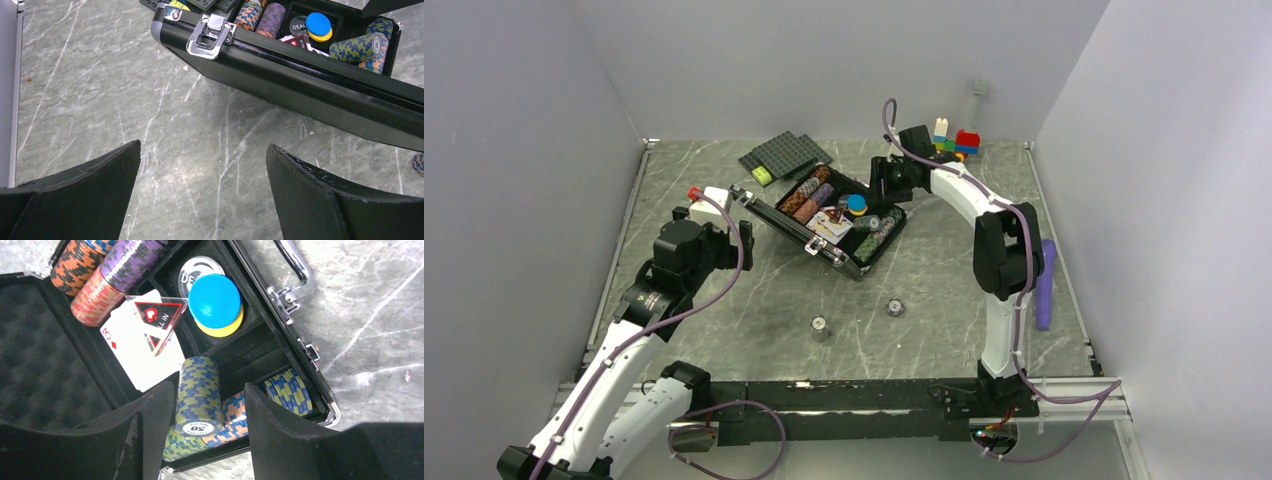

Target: Pack up texas hold em set

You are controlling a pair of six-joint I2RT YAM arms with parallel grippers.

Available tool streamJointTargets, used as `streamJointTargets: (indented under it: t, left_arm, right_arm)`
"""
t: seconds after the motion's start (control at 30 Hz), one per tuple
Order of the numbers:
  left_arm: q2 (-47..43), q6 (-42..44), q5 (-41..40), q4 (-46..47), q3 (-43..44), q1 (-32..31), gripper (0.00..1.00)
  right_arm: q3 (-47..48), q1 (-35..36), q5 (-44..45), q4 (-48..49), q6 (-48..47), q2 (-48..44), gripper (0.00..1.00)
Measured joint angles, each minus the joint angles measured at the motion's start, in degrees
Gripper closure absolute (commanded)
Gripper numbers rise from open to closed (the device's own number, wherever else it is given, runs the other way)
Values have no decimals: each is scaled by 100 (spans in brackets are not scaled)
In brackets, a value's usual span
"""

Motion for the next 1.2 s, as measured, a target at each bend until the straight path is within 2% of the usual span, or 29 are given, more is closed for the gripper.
streamJointTargets:
  t: [0.13, 0.4, 0.67, 0.77, 0.93, 1.2]
  left_arm:
    - [2, 0, 0, 0, 0, 0, 1]
    - [74, -2, 31, 0, 0, 0, 1]
    - [151, -2, 63, 2, 0, 0, 1]
    - [195, -4, 87, 2, 0, 0, 1]
    - [240, -4, 109, 2, 0, 0, 1]
    - [264, -4, 133, 2, 0, 0, 1]
  right_arm:
    - [-402, 74, 199, 114, -149, -256, 35]
    - [-1600, 535, 730, 391, -365, -1357, 35]
    - [-1834, 673, 922, 546, -490, -1631, 47]
    - [-1834, 728, 957, 551, -507, -1596, 48]
    - [-1821, 857, 1051, 546, -529, -1366, 50]
    - [-1375, 909, 1346, 275, -605, -857, 60]
